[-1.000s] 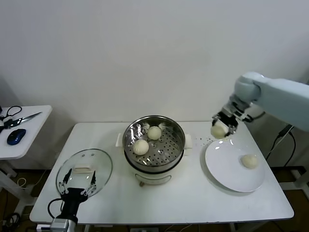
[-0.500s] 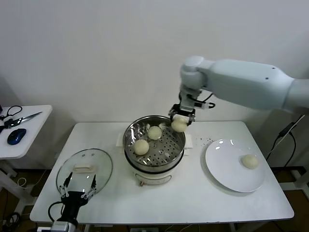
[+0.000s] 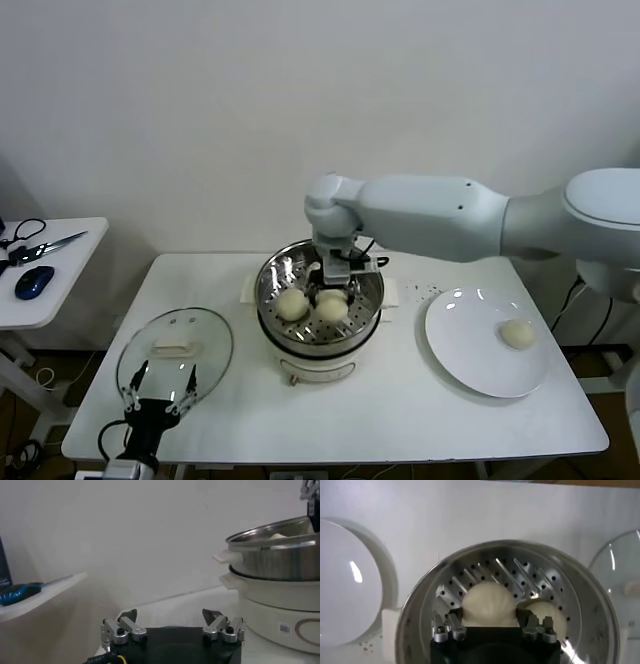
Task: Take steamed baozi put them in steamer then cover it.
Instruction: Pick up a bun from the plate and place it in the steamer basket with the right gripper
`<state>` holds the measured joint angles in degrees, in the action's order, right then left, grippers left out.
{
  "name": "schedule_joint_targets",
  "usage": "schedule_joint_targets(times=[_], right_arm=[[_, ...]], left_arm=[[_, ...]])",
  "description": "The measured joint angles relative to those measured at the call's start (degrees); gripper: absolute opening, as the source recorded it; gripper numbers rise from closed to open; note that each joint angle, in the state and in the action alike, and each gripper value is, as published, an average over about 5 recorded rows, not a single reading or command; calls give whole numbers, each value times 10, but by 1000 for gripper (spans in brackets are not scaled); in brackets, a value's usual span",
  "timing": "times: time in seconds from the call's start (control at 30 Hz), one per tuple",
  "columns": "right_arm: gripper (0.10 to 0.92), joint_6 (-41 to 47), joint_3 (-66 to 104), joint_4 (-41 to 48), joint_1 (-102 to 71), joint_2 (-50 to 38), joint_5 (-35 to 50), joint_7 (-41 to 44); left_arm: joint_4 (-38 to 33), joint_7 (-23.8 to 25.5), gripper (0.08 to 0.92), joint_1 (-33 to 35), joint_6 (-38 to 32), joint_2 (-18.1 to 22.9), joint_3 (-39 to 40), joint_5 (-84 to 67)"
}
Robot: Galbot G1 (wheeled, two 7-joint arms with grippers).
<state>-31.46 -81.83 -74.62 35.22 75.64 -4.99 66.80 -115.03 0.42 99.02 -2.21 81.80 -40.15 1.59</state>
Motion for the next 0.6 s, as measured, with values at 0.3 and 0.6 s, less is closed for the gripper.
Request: schedule_joint_targets(times=[0.3,0.6], right_arm=[[719,-2,0,-2,-23,12,-7,0],[821,-3,8,-5,-22,10,-10,5]], left_arm=[[6,-1,823,-8,2,0,1,-3],[9,-1,823,-9,2,-1,0,-5]])
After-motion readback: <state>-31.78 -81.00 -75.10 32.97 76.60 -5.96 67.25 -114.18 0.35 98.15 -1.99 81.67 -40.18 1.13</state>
